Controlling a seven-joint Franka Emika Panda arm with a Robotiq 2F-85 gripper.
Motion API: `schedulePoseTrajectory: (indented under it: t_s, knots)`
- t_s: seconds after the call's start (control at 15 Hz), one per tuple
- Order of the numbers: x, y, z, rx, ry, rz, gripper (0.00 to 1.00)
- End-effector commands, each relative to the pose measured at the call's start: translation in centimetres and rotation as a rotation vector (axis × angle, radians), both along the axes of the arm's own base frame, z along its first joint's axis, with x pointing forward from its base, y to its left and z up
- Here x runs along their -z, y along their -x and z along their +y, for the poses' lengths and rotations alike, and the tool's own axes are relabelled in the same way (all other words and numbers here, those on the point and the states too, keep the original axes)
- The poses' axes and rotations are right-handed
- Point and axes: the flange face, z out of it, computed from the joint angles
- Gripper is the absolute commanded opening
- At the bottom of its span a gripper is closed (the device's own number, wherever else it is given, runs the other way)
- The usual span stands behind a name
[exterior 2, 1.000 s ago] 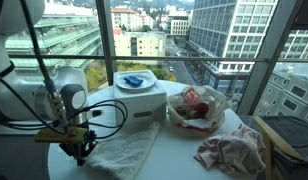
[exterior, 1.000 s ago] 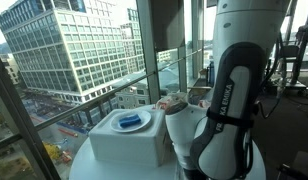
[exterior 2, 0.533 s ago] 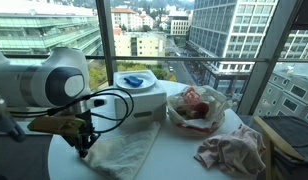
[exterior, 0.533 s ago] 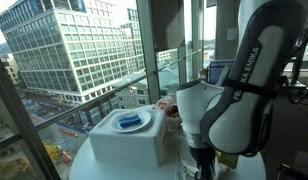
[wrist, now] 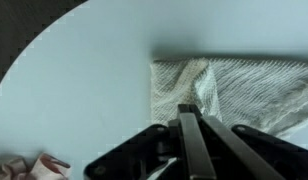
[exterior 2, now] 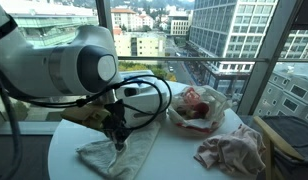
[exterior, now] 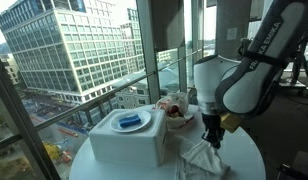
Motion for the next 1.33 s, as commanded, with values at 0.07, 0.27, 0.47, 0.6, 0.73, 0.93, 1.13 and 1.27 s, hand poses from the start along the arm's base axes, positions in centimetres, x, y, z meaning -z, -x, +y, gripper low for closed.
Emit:
schedulePoseTrajectory:
  t_s: [0.07, 0.27, 0.47, 0.6, 0.73, 0.93, 1.13, 1.27]
  knots:
    - [-2.3, -0.9, -5.7, 0.176, 0.074, -0.046, 0.01]
    - [-2.9, -1.4, -9.0, 0.280, 0.098, -0.078, 0.01]
    - [-3.0, -1.5, -11.6, 0.383, 0.108, -0.091, 0.01]
    - [-2.7, -1.2, -13.0, 0.439, 0.115, -0.086, 0.01]
    - [-2.5, -0.7, -14.2, 0.494, 0.121, -0.086, 0.01]
    - [-2.1, -0.3, -15.6, 0.550, 0.130, -0.087, 0.01]
    - [-1.9, 0.0, -15.9, 0.579, 0.126, -0.096, 0.30]
    - [-2.0, 0.1, -15.7, 0.581, 0.141, -0.110, 0.44]
